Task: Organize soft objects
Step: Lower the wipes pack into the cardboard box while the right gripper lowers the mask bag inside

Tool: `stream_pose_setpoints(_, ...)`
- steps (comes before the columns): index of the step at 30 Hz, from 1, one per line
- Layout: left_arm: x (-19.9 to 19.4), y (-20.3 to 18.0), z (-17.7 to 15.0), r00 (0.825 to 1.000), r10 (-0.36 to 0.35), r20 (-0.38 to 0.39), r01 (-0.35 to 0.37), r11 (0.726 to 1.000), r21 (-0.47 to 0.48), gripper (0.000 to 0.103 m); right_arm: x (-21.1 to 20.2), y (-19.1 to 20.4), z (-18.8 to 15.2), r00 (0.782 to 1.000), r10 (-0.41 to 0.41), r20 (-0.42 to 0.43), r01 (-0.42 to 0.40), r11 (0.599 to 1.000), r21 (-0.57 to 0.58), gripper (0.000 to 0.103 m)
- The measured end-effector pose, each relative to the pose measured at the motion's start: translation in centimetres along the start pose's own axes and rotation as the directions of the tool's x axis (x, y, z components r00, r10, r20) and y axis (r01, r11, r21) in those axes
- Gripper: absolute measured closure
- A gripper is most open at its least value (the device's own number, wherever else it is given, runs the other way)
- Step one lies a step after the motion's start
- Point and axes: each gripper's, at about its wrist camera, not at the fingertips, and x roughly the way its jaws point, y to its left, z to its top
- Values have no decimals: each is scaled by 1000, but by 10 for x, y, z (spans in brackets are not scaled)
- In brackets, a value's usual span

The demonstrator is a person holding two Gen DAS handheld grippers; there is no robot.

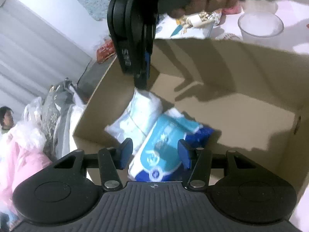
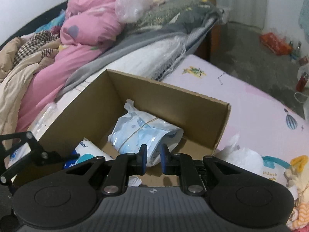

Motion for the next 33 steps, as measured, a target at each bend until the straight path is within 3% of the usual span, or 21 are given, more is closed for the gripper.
stream_pose_setpoints(4,5,-7,-13,1000,-3,10,3,1000,-2,51,-4,-8,4,998,45,-34,-43,997,62,86)
stream_pose_setpoints(9,1,-4,-22,998,20,56,-17,999,-45,51,-18,-2,7,996,88,-5,-88,994,63,86)
stream_pose_setpoints(12,0,-3,-21,998,4,55,-1,999,-51,51,-4,12,12,992,106,-70,-101,993,61,87)
stream_pose_setpoints(17,-2,-6,-23,997,29,72,-25,999,-48,51,40,28,18,978,-25,-206,29,999,19,87)
stream_pose_setpoints(19,-2,-5,-24,997,28,76,-24,998,-56,51,51,25,19,966,-26,-258,40,998,50,87)
stream_pose_setpoints(23,0,-7,-20,999,5,53,-4,1000,-19,51,61,21,23,964,-33,-264,58,994,89,86)
stream_pose_setpoints(27,3,-9,-19,999,-19,30,18,999,49,51,54,28,28,968,-96,-231,106,994,35,84)
stream_pose_setpoints(28,4,-9,-18,999,-34,24,32,998,52,51,49,29,28,969,-102,-224,109,994,17,82)
stream_pose_setpoints(30,8,-10,-16,998,-55,8,55,996,71,51,44,28,29,967,-118,-226,123,992,8,63)
stream_pose_setpoints(33,18,-16,-13,995,-85,-46,89,990,107,51,48,24,32,962,-175,-212,177,984,-8,57)
